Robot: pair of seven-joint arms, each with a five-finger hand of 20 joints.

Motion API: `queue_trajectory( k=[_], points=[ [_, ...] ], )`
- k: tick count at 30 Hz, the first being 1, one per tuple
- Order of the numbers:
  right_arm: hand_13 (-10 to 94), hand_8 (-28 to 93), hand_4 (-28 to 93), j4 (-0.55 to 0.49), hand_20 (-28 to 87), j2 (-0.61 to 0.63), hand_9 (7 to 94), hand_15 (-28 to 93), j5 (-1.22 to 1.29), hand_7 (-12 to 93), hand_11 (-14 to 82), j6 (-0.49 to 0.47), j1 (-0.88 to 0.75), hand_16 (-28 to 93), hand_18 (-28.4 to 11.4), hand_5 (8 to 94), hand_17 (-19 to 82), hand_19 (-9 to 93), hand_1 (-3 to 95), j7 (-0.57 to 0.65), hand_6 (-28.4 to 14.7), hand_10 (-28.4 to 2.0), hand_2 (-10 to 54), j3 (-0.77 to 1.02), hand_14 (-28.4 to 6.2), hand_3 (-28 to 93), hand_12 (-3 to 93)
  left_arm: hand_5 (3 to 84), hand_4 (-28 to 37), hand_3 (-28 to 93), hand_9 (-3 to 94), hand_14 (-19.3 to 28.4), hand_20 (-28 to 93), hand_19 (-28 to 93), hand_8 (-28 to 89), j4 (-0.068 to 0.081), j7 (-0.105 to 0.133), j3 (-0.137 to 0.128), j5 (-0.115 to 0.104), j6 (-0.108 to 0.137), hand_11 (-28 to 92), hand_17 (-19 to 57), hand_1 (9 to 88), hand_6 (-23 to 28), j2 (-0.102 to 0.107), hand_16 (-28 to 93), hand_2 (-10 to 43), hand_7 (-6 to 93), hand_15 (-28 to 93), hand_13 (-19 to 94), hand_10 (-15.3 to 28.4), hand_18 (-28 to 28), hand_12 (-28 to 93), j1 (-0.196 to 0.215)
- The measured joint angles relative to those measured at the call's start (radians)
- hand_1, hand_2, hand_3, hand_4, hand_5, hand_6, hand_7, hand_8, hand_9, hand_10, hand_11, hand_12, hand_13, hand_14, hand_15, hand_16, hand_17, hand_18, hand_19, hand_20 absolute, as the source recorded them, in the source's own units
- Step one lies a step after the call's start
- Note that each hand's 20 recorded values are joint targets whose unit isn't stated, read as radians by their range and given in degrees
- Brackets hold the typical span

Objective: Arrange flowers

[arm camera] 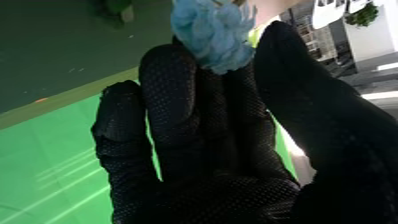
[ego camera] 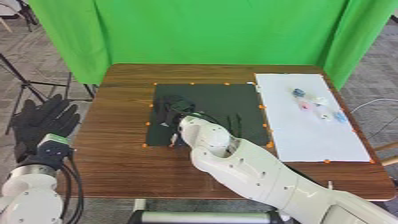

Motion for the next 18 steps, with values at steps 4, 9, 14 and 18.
queue_trajectory(
  k=[4,9,14,18],
  points=[
    [64,-18,-28,-0.004,35,0.001,59.8,66,-0.001,42,30.8,-0.001,-0.004,33,-20.2,53.8,40,86,40.4,0.002,-1.8,-14.1,-9.5,0.009,-10.9,84,23.1,46.4,-28.3,73,41.2,16.7,12,42,-12,-0.003,0.0,-0.006,0.0,0.0,29,-4.1,27.4,8.4,-0.002,-10,12.0,21.1,53,31,15.0,15.3,9,0.006],
    [64,-18,-28,-0.013,35,0.009,59.2,68,-0.001,41,29.3,-0.001,-0.005,33,-20.2,53.6,40,86,39.8,0.006,-1.8,-14.1,-9.5,0.008,-11.0,84,22.4,46.4,-28.3,73,41.3,16.8,13,42,-12,-0.003,-0.001,-0.009,0.0,0.0,29,-4.0,27.4,8.3,-0.003,-10,11.9,20.7,52,31,15.0,15.3,10,0.012],
    [63,-18,-28,-0.035,36,0.016,58.4,68,0.005,39,27.7,0.003,-0.02,33,-20.8,53.3,40,86,37.2,0.016,-2.3,-14.6,-9.5,0.028,-12.0,86,22.0,46.3,-28.3,73,41.3,16.8,13,42,-12,-0.003,-0.011,-0.013,0.003,-0.001,28,-4.0,27.5,8.3,-0.007,-9,12.0,20.5,52,31,15.0,15.3,10,0.011],
    [60,-16,-28,-0.119,37,0.036,56.2,70,0.033,35,25.4,0.002,-0.068,34,-21.3,52.4,38,87,34.8,0.021,-3.4,-15.9,-9.5,0.113,-14.0,85,22.1,46.4,-28.3,73,41.5,16.7,13,42,-12,-0.003,-0.016,-0.022,0.004,-0.003,29,-3.9,27.5,8.3,-0.018,-9,12.0,20.4,52,31,15.1,15.3,10,0.012]
  ],
)
